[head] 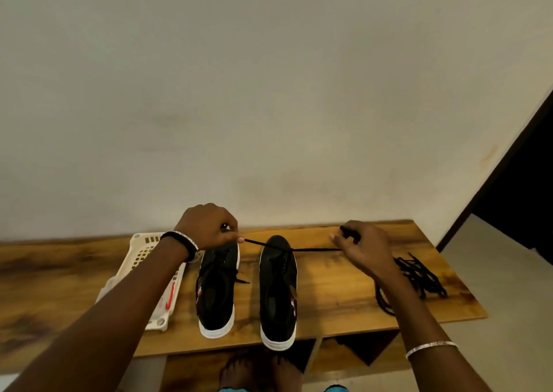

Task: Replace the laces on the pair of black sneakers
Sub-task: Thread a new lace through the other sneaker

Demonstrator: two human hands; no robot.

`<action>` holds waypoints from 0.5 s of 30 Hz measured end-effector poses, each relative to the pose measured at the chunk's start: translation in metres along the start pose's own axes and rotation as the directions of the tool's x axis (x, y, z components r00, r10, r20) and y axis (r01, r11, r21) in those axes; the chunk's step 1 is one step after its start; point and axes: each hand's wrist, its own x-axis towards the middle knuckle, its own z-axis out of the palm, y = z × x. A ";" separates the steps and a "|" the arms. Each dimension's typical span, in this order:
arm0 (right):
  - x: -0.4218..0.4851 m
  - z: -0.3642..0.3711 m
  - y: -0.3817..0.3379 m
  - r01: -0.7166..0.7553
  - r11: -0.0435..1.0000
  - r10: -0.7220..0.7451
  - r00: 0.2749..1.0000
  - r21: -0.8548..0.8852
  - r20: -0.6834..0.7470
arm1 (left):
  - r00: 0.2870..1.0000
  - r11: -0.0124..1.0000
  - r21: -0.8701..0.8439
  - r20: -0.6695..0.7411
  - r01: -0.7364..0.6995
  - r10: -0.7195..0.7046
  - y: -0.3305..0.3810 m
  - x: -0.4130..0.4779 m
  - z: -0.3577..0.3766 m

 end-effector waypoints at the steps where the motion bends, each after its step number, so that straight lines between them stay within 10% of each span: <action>1: -0.001 0.005 0.005 0.056 0.987 -0.045 0.996 -0.151 0.073 | 1.000 1.000 0.027 0.010 0.016 -0.016 -0.004 0.000 0.007; 5: -0.006 0.028 0.018 0.147 0.920 -0.021 0.945 -0.364 0.326 | 0.995 0.904 -0.421 -0.031 0.070 -0.091 -0.013 -0.005 0.034; 8: -0.013 0.043 0.016 0.023 0.990 0.021 0.952 -0.140 0.305 | 0.951 0.237 -0.962 0.059 0.135 -0.302 0.004 -0.010 0.048; 10: -0.020 0.055 0.010 -0.204 0.934 0.145 0.967 0.293 0.211 | 0.930 -0.298 -0.948 0.206 0.112 -0.304 0.025 -0.009 0.056; 12: -0.025 0.068 -0.001 -0.384 0.598 0.344 0.916 0.703 0.208 | 0.917 -0.640 -0.765 0.298 0.062 -0.266 0.043 -0.008 0.067; 15: -0.026 0.088 -0.011 -0.379 -0.098 0.436 0.815 0.920 0.382 | 0.886 -0.848 -0.528 0.370 -0.048 -0.280 0.060 -0.001 0.093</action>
